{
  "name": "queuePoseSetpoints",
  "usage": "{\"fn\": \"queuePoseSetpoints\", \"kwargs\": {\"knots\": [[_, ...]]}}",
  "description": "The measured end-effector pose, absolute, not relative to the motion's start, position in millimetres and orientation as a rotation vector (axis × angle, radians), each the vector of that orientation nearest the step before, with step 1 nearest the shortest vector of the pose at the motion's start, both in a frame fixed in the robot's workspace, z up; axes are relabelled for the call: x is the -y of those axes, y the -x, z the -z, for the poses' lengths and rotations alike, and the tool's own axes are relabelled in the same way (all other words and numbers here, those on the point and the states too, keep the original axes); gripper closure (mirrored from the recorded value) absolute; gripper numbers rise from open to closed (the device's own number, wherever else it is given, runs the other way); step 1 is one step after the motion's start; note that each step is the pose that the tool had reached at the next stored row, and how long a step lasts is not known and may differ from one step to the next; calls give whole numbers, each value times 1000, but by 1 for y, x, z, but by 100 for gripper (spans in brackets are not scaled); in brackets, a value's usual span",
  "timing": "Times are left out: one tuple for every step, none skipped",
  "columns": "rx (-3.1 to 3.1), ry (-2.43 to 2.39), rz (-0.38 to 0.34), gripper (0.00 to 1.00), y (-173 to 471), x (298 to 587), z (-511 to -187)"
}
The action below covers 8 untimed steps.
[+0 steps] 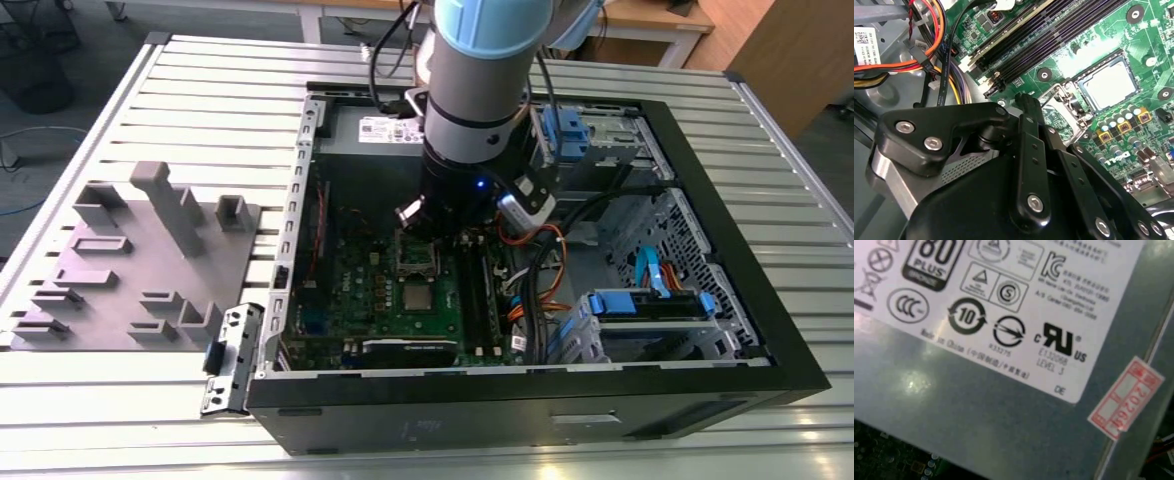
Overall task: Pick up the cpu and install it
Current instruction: 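Close the cpu cover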
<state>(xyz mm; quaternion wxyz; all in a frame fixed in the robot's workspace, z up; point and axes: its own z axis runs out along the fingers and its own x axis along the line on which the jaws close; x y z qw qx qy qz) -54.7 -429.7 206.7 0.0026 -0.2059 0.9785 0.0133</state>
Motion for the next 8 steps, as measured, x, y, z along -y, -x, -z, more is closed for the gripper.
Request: {"fn": "queuePoseSetpoints", "kwargs": {"knots": [[-3069, 646, -42, 89, 55, 430, -208], [-3069, 646, -42, 89, 55, 430, -209], [-3069, 646, -42, 89, 55, 431, -210], [-3069, 646, -42, 89, 55, 431, -211], [-3069, 646, -42, 89, 55, 432, -212], [-3069, 646, -42, 89, 55, 433, -213], [-3069, 646, -42, 89, 55, 434, -214], [-3069, 646, -42, 89, 55, 435, -215]]}}
